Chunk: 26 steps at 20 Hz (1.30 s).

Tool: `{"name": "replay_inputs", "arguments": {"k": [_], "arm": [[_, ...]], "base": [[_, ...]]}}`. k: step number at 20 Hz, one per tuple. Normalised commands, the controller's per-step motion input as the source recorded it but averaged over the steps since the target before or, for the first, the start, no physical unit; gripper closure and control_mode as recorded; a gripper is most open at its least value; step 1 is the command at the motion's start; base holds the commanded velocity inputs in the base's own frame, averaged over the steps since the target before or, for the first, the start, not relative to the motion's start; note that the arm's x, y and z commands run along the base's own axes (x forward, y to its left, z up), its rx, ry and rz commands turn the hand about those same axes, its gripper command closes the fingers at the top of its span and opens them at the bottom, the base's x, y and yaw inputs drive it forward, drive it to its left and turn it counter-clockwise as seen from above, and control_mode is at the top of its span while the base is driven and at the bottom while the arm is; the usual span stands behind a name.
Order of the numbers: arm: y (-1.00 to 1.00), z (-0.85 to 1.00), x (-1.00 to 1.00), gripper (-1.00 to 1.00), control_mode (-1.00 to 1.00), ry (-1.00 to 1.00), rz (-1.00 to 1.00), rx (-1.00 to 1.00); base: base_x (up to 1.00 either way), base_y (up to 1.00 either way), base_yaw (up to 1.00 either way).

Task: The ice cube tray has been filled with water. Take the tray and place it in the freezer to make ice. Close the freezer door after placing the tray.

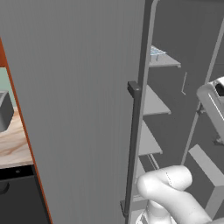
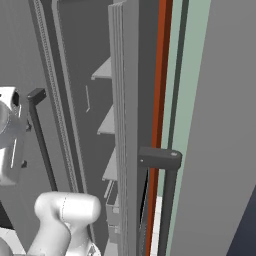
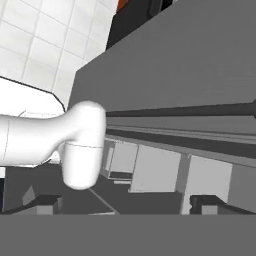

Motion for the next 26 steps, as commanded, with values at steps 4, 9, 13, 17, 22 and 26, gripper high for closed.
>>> {"name": "replay_inputs", "arguments": {"k": [4, 9, 13, 17, 22, 26], "arm": [[0.0, -0.04, -0.55, -1.0, -1.0, 0.09, 0.0, 0.0], [0.0, -0.04, -0.22, -1.0, -1.0, 0.01, 0.0, 0.0], [0.0, 0.01, 0.01, -1.0, -1.0, 0.12, 0.0, 0.0], [0.0, 0.02, 0.32, -1.0, -1.0, 0.28, 0.0, 0.0], [0.05, -0.02, 0.7, -1.0, -1.0, 0.21, 0.0, 0.0], [0.13, -0.05, 0.35, -1.0, 1.0, 0.06, 0.0, 0.0]], "base": [[0.0, 0.0, 0.0], [0.0, 0.0, 0.0], [0.0, 0.0, 0.0], [0.0, 0.0, 0.0], [0.0, 0.0, 0.0], [0.16, 0.17, 0.0]]}}
